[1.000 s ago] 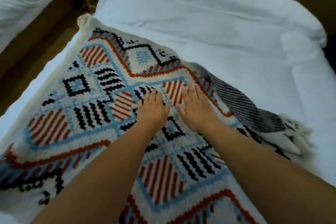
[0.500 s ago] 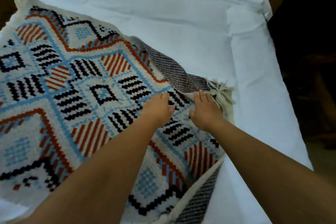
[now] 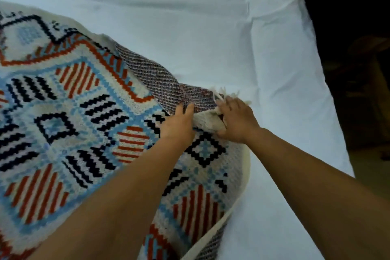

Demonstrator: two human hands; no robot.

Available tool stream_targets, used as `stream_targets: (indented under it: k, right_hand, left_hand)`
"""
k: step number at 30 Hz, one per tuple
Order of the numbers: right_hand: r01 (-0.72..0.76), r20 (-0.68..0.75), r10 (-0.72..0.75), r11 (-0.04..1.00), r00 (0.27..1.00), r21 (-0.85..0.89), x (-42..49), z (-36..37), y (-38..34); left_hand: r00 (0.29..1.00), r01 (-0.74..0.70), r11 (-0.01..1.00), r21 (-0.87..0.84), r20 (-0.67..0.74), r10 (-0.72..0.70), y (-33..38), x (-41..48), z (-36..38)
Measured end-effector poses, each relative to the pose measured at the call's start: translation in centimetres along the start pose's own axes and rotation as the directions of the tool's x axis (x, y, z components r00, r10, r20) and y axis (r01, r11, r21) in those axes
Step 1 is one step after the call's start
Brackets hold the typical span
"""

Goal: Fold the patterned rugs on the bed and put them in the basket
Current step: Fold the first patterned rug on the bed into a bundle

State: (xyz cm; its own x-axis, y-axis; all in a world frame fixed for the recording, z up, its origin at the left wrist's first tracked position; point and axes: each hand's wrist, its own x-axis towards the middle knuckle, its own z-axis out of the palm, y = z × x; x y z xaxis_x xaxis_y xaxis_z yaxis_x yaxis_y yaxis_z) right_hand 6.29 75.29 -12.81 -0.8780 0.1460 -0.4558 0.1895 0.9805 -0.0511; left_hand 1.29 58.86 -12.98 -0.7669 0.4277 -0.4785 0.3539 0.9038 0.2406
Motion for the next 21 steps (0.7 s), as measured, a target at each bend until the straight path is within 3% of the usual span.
stream_targets:
  k: [3,6,10,14,16,19,21]
  right_hand:
    - [0.143,0.032,-0.141,0.989,0.989,-0.046,2.3,0.3,1.6]
    - [0.207,-0.150,-0.198,0.977,0.969,0.045,4.5,-0.5,3.6]
    - [0.123,-0.304,-0.002,0.916,0.953,0.381,8.3,-4.8,8.3]
    - [0.065,-0.334,0.055,0.939,0.941,0.339,13.1,-8.8,13.1]
    - [-0.037,-0.334,0.166,0.932,0.928,0.360,15.3,-10.1,15.1]
    - [-0.203,-0.267,0.315,0.904,0.911,0.375,17.9,-11.0,17.3]
    - [-0.260,-0.184,0.331,0.908,0.926,0.328,19.3,-10.0,18.1]
  left_hand:
    - [0.997,0.050,0.998,0.033,-0.064,-0.048,1.9,2.2,-0.7]
    - [0.980,0.039,0.999,-0.012,-0.196,-0.041,4.3,5.0,-2.9]
    - [0.940,-0.021,0.995,-0.102,-0.340,-0.015,8.4,10.3,-6.9]
    - [0.897,-0.097,0.982,-0.159,-0.441,0.017,12.5,15.5,-9.4]
    - [0.880,-0.158,0.966,-0.202,-0.473,0.045,14.0,17.9,-9.7]
    - [0.919,-0.205,0.947,-0.249,-0.382,0.098,15.5,20.1,-7.6]
    - [0.960,-0.156,0.977,-0.143,-0.254,0.117,15.9,20.8,-4.5]
